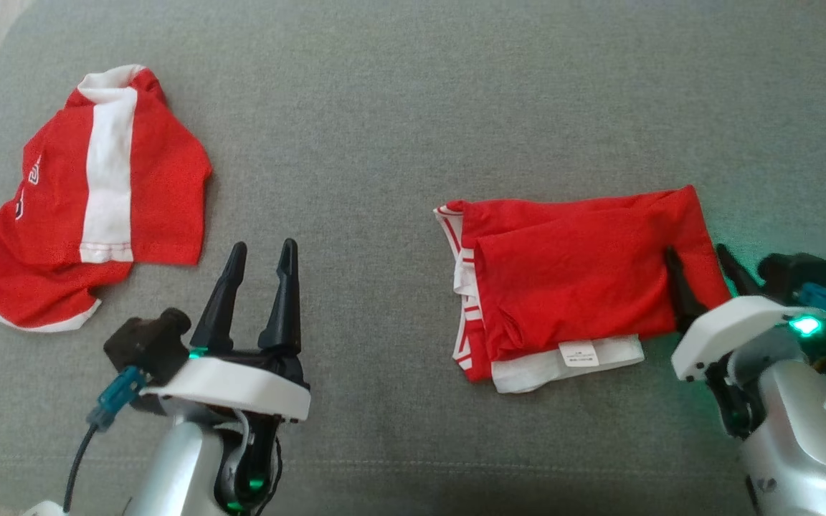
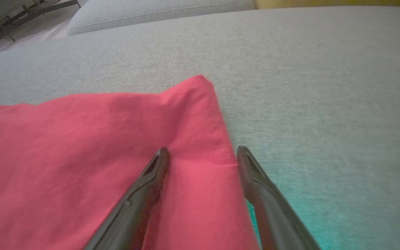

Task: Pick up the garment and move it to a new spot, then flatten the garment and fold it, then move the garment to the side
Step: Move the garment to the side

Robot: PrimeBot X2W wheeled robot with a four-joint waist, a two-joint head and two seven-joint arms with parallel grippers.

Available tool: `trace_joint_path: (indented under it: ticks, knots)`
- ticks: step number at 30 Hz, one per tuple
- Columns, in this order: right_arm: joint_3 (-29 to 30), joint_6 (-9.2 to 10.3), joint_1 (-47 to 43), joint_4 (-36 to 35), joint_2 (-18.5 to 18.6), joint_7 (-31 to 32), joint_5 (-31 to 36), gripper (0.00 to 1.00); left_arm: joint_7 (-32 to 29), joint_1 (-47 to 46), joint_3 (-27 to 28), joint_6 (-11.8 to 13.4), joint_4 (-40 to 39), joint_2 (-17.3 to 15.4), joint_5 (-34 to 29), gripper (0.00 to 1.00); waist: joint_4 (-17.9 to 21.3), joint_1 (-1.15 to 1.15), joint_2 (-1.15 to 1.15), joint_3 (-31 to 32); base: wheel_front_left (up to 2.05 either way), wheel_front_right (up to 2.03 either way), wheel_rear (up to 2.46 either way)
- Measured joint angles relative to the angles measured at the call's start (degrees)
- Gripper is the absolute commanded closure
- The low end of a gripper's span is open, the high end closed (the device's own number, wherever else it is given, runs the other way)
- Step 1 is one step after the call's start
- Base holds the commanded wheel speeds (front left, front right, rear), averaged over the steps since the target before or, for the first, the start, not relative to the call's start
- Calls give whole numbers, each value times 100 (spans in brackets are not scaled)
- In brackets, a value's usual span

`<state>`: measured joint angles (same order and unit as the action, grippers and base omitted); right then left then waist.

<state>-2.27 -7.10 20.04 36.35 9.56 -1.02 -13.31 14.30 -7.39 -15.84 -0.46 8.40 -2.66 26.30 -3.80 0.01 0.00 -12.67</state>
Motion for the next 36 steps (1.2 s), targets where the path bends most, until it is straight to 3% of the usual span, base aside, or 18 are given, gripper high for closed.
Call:
trace_joint_path:
  ticks: [1, 2, 3, 9, 18, 23, 32, 36]
  knots:
    - [-120, 0, 50, 64, 16, 12, -59, 9, 0, -16, -1, 0, 0, 0, 0, 0, -9, 0, 0, -24, 0, 0, 0]
    - [-213, 0, 83, 109, 37, 37, -133, 79, 0, -29, 0, -2, 0, 0, 0, 0, -18, 0, 0, -44, 0, 0, 0]
    - [-296, 0, 108, 141, 68, 48, -191, 100, 0, -38, 0, -1, 1, 0, 0, 0, -24, 0, 0, -57, 0, 0, 0]
    - [-603, 0, 230, 244, 241, -142, -343, 100, 0, -112, 29, 0, 1, 1, 0, 0, 10, -1, 0, -41, 0, 0, 0]
    - [-1306, -1, 790, -193, 757, -700, 606, 100, 0, -122, 9, -4, -59, 1, 0, 0, 263, -1, 0, 43, 0, 0, 0]
    - [-1655, -1, 1244, -493, 1143, -675, 682, 100, 1, -298, -43, -62, -88, 1, -110, 0, 461, -1, 0, -68, 0, 0, 0]
    - [-1839, -1, 2314, -366, 1952, -269, 97, 100, 41, -1079, -235, -157, -207, 21, -253, 0, 732, 0, 0, -572, 0, 0, 0]
    - [-1385, -1, 2939, 212, 2268, -54, -324, 100, 41, -1349, -305, -157, -260, 23, -261, 0, 895, 0, 0, -938, 0, 0, 0]
